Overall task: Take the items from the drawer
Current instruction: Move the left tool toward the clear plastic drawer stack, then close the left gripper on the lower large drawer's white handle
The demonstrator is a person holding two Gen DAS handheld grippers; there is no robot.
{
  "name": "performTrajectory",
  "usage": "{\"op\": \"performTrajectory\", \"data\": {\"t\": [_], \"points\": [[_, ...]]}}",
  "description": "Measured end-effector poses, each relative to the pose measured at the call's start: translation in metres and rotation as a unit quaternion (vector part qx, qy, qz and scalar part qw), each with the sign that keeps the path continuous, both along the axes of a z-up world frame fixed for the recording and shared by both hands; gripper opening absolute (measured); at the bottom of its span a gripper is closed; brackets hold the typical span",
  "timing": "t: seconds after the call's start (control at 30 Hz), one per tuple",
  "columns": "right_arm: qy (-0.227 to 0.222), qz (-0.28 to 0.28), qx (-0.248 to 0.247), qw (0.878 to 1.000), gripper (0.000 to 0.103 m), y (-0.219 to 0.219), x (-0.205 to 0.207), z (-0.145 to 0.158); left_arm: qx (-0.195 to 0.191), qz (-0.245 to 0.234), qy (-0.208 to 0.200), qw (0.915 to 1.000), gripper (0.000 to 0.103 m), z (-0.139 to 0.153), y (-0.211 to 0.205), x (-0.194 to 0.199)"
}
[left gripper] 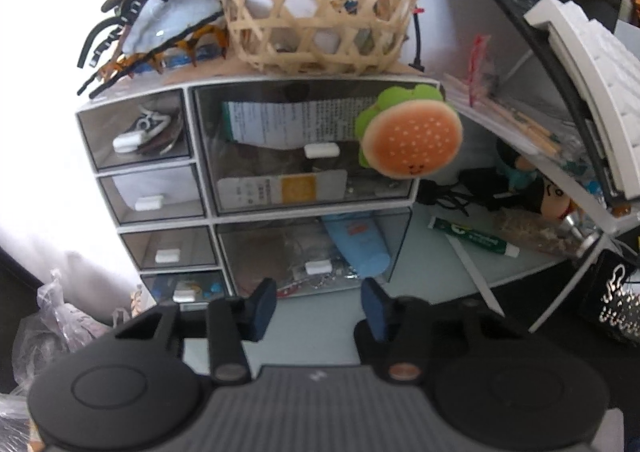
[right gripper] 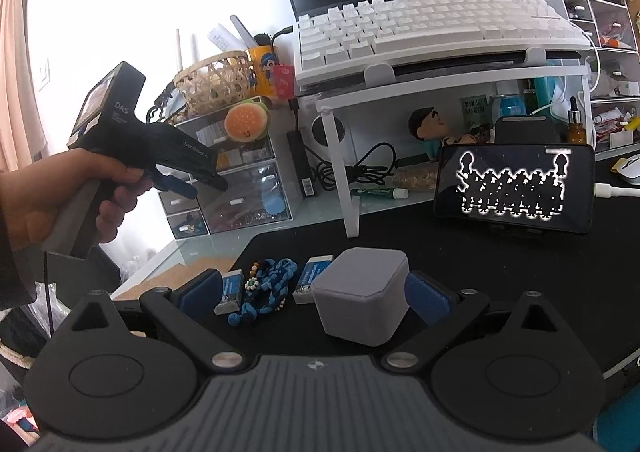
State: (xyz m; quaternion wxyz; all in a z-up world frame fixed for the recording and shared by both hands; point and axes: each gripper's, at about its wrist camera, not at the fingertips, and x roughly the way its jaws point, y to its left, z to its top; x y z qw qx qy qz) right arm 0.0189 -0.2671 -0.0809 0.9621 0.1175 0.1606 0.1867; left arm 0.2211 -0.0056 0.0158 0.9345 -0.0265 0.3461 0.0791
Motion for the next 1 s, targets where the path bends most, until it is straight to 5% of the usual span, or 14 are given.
{"op": "performTrajectory", "data": {"t": [0.17, 0.33, 1.0], "points": [[0.001, 0.002, -0.003, 1.0, 0.1, 0.001, 0.0, -0.001, 0.002, 0.006, 0.001, 1.0, 0.049, -0.002, 0.004, 0.008], [0.0, 0.002, -0.004, 1.0, 0.1, 0.001, 0.0, -0.001, -0.007, 0.014, 0.005, 0.9999, 0.036, -0.006, 0.01, 0.016], [0.004, 0.0, -0.006, 1.0, 0.1, 0.0, 0.005, -0.004, -0.01, 0.016, 0.019, 0.9996, 0.036, -0.018, 0.006, 0.036]]}}
